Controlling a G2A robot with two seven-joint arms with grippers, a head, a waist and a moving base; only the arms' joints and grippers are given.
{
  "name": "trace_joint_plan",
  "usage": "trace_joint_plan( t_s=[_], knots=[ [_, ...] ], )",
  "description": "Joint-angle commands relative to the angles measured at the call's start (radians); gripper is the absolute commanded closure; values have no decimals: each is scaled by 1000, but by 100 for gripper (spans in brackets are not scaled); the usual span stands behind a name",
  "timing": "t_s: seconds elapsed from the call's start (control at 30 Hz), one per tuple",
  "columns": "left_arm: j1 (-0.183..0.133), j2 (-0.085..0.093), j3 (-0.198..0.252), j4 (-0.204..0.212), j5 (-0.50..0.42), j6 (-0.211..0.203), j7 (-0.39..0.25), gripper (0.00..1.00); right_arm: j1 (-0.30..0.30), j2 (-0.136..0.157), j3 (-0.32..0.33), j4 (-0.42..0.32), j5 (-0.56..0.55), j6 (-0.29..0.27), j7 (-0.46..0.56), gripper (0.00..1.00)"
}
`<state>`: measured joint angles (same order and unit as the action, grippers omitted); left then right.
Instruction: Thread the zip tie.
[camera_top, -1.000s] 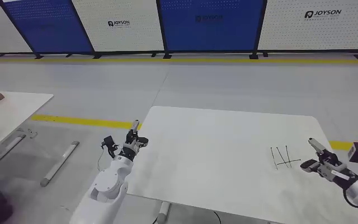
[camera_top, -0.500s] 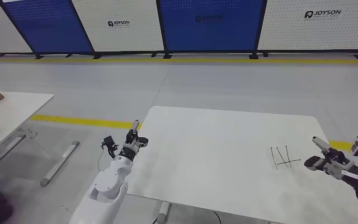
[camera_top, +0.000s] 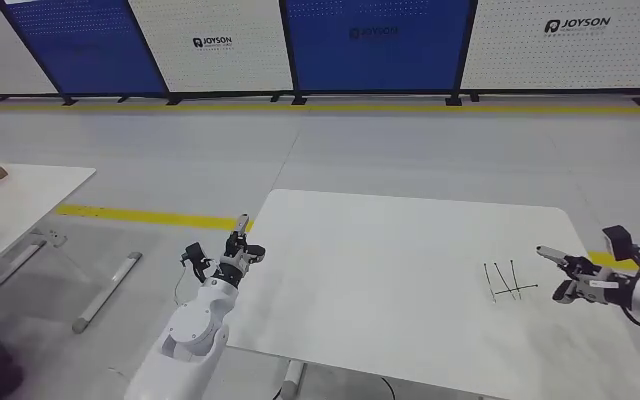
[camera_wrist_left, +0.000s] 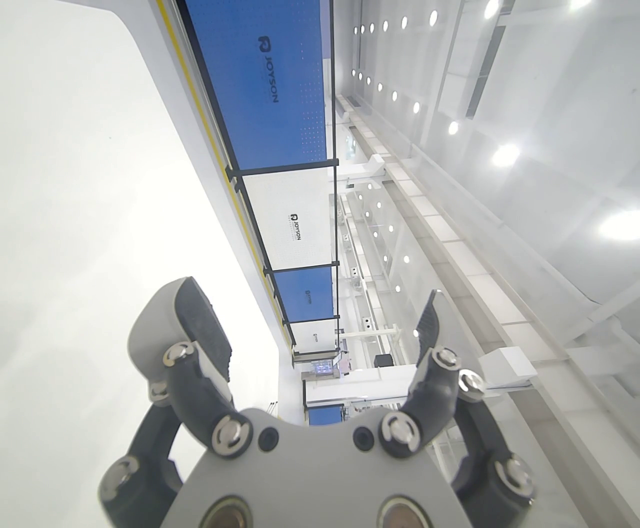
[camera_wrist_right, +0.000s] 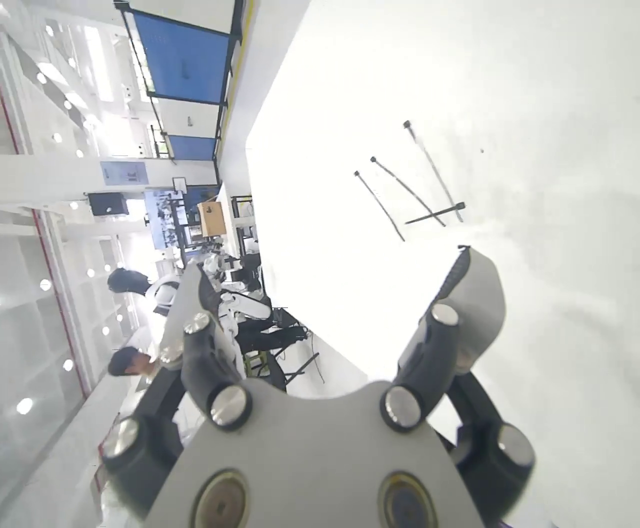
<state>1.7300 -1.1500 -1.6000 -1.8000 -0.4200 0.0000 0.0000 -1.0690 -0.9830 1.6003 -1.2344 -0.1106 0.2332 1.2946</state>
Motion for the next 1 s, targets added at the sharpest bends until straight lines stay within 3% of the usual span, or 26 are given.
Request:
trace_joint_plan(
  t_s=[0.0,0.63,0.83,0.97],
  knots=[
    [0,0,0,0,0,0,0,0,6,0,-7,24,16,-36,5,0],
    [0,0,0,0,0,0,0,0,6,0,-7,24,16,-36,5,0],
    [0,0,0,0,0,0,0,0,63,15,8,167,7,-36,27,0],
    [0,0,0,0,0,0,0,0,115,12,-60,229,-49,-46,22,0]
  ],
)
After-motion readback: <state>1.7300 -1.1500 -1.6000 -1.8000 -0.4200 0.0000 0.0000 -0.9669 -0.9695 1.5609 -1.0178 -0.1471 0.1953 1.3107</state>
